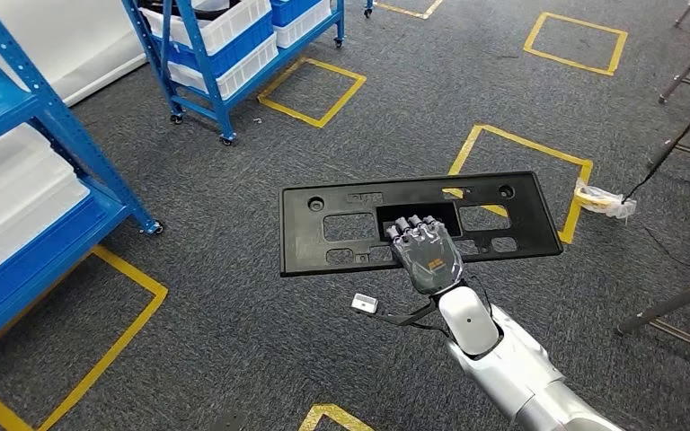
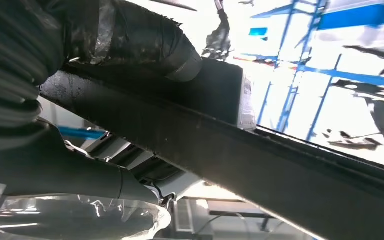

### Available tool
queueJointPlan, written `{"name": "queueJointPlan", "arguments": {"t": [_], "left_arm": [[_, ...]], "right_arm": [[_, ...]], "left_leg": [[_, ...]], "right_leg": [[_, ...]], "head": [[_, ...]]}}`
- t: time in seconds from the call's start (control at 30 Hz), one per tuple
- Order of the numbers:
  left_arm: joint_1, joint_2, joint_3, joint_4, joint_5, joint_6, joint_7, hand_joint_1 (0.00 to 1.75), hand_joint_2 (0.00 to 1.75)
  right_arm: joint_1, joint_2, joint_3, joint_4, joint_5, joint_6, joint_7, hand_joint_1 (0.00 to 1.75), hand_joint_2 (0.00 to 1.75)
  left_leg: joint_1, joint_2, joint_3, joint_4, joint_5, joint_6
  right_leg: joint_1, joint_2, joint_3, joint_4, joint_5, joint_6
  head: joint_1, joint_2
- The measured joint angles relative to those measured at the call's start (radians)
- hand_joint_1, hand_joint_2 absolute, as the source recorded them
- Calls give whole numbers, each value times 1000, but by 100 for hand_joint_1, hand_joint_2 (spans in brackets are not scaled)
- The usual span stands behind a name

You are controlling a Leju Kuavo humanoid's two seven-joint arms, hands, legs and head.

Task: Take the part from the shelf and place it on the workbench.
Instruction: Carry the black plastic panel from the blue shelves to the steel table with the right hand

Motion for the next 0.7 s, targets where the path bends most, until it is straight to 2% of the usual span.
{"name": "queueJointPlan", "arguments": {"t": [0.03, 0.07, 0.1, 0.13, 0.2, 0.23, 0.27, 0.3, 0.33, 0.37, 0.4, 0.43, 0.5, 0.57, 0.63, 0.67, 0.7], "left_arm": [[-5, 1, 0, -1, -1, 0, -2, 0, 175], [-9, 2, 0, -1, -2, 0, -3, 0, 175], [-11, 2, 1, -1, -4, 0, -2, 0, 175], [-13, 1, 1, -2, -6, -1, -1, 0, 175], [-12, -1, 1, -2, -10, -3, 4, 0, 175], [-11, -1, 1, -2, -11, -4, 8, 0, 175], [-7, -1, 1, -2, -13, -4, 12, 0, 175], [-2, -1, 1, -2, -14, -4, 16, 0, 175], [3, -1, 1, -2, -16, -4, 20, 0, 175], [9, -1, 1, -2, -17, -4, 23, 0, 175], [14, -1, 1, -2, -18, -4, 25, 0, 175], [17, -1, 1, -2, -19, -4, 26, 0, 175], [20, 1, 1, -2, -19, -3, 27, 0, 175], [19, 3, 2, -1, -19, -3, 27, 0, 175], [16, 2, 2, -1, -19, -3, 27, 0, 175], [15, 2, 2, -1, -19, -3, 28, 0, 175], [15, 2, 2, -1, -20, -3, 28, 0, 175]], "right_arm": [[-3, -2, 0, -1, 0, 3, -1, 162, 175], [-6, -5, 0, -2, 0, 6, 0, 162, 175], [-7, -8, 0, -4, 0, 8, 0, 162, 175], [-7, -11, 0, -5, 0, 9, 2, 162, 175], [-10, -17, 0, -9, 0, 11, 9, 162, 175], [-11, -18, 0, -11, 0, 12, 14, 162, 175], [-12, -19, 0, -13, 0, 13, 19, 162, 175], [-12, -19, 0, -14, 0, 13, 21, 162, 175], [-9, -20, 0, -15, 0, 12, 23, 162, 175], [-5, -21, 0, -15, 0, 11, 23, 162, 175], [-2, -23, 0, -16, 0, 10, 24, 162, 175], [0, -24, 0, -16, 0, 9, 25, 162, 175], [2, -26, 0, -19, 0, 7, 29, 162, 175], [5, -28, 0, -22, 0, 6, 31, 162, 175], [10, -35, 0, -23, 0, 6, 32, 162, 175], [13, -40, 0, -24, 0, 6, 33, 162, 175], [13, -43, 0, -24, 0, 6, 34, 162, 175]], "left_leg": [[-2, 9, 2, 4, -6, -8], [-4, 18, 6, 4, -10, -15], [-2, 28, 12, 2, -13, -20], [1, 29, 17, 1, -18, -25], [7, -6, 5, 40, -52, -30], [8, -35, -17, 90, -81, -29], [7, -57, -50, 158, -114, -26], [5, -68, -87, 227, -140, -22], [2, -73, -118, 277, -149, -18], [0, -75, -134, 294, -138, -12], [-3, -79, -132, 268, -106, -4], [-7, -89, -116, 213, -62, 5], [-11, -137, -71, 88, 5, 22], [-15, -165, -49, 34, 20, 29], [-15, -147, -40, 17, 26, 32], [-14, -134, -34, 5, 32, 36], [-12, -121, -27, -7, 38, 40]], "right_leg": [[4, -10, 12, -23, 2, -6], [9, -6, 12, -26, -3, -14], [10, 9, 11, -27, -3, -23], [10, 21, 12, -28, -4, -31], [8, 45, 14, -31, -3, -47], [9, 57, 15, -32, -3, -53], [12, 69, 15, -32, -3, -58], [16, 83, 15, -32, -4, -61], [20, 99, 16, -31, -4, -63], [24, 116, 16, -31, -5, -64], [27, 133, 18, -30, -5, -65], [29, 149, 19, -29, -5, -65], [31, 177, 19, -28, -5, -63], [26, 201, 15, -32, 0, -54], [21, 219, 13, -40, 6, -41], [23, 203, 10, -36, 3, -36], [27, 175, 2, -18, -10, -33]], "head": [[-1, 0], [-2, 0], [-4, 0], [-4, 0], [-4, 0], [-5, 0], [-5, 0], [-5, 0], [-5, 0], [-5, 0], [-5, 0], [-5, 0], [-4, 0], [-4, 0], [-4, 0], [-4, 0], [-3, 0]]}}
